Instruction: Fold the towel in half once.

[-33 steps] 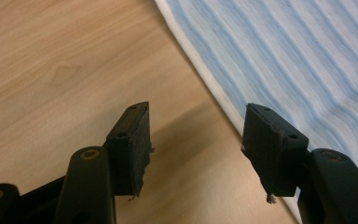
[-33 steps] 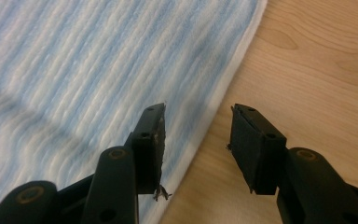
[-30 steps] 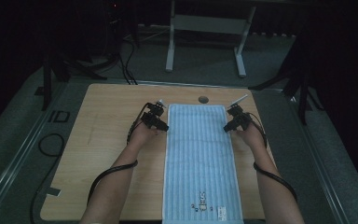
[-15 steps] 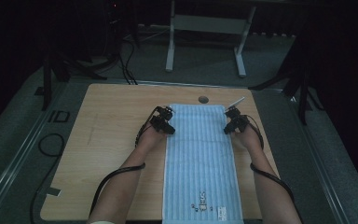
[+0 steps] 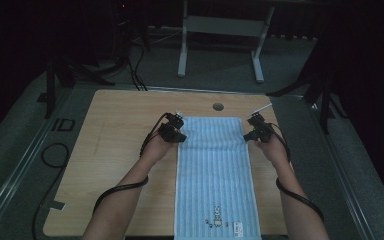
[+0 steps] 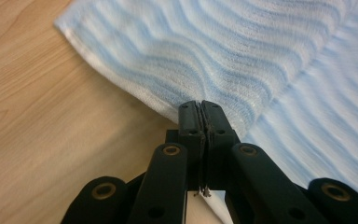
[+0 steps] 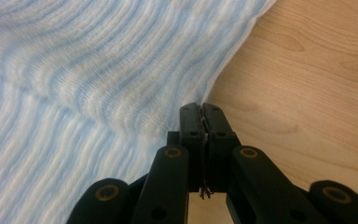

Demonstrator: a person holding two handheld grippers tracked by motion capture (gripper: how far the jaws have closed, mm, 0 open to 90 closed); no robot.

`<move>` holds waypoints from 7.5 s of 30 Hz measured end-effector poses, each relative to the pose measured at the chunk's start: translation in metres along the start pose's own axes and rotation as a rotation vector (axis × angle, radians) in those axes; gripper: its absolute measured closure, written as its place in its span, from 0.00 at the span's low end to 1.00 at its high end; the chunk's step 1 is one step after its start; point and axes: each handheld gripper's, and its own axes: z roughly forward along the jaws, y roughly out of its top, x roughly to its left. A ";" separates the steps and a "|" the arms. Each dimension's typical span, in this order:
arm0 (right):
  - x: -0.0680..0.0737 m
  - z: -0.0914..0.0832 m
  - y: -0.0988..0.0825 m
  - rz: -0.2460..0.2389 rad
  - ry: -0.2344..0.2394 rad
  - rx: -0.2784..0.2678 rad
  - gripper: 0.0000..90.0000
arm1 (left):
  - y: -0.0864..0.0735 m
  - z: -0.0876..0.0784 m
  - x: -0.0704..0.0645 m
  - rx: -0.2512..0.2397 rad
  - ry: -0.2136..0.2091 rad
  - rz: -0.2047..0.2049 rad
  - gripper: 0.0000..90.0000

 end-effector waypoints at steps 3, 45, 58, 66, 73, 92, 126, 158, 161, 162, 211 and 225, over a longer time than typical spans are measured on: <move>0.007 -0.010 -0.006 -0.034 0.001 -0.015 0.98 | -0.005 -0.016 -0.003 -0.033 -0.015 -0.009 0.97; 0.086 0.016 -0.067 -0.254 0.050 0.019 0.83 | -0.084 -0.009 -0.034 0.101 0.010 0.113 0.80; 0.102 0.020 -0.058 -0.259 0.095 0.026 0.83 | -0.102 -0.023 -0.024 0.122 0.000 0.086 0.80; 0.105 0.017 -0.061 -0.251 0.119 0.025 0.79 | -0.102 -0.028 -0.025 0.142 -0.031 0.084 0.80; 0.090 -0.008 -0.024 -0.249 0.062 -0.019 0.74 | -0.072 -0.042 0.006 0.081 0.077 0.015 0.56; 0.049 0.053 0.033 -0.107 0.012 0.067 0.64 | -0.043 0.012 0.063 0.060 0.069 -0.146 0.56; 0.051 -0.090 0.099 -0.161 -0.050 -0.220 0.94 | 0.043 -0.125 0.040 -0.217 0.110 -0.019 0.95; 0.124 -0.022 -0.141 -0.281 0.237 -0.080 0.94 | -0.173 -0.062 -0.061 0.012 -0.220 0.003 0.94; 0.120 -0.022 -0.136 -0.271 0.233 -0.077 0.94 | -0.167 -0.070 -0.062 -0.024 -0.219 0.004 0.94; 0.120 -0.028 -0.135 -0.268 0.231 -0.092 0.94 | -0.165 -0.078 -0.063 -0.053 -0.228 0.008 0.94; 0.059 0.021 -0.064 -0.192 0.164 -0.026 0.79 | -0.108 -0.024 0.022 0.010 -0.133 -0.031 0.55; 0.054 0.013 -0.042 -0.211 0.136 -0.038 0.98 | -0.090 -0.017 0.024 0.002 -0.125 -0.026 0.97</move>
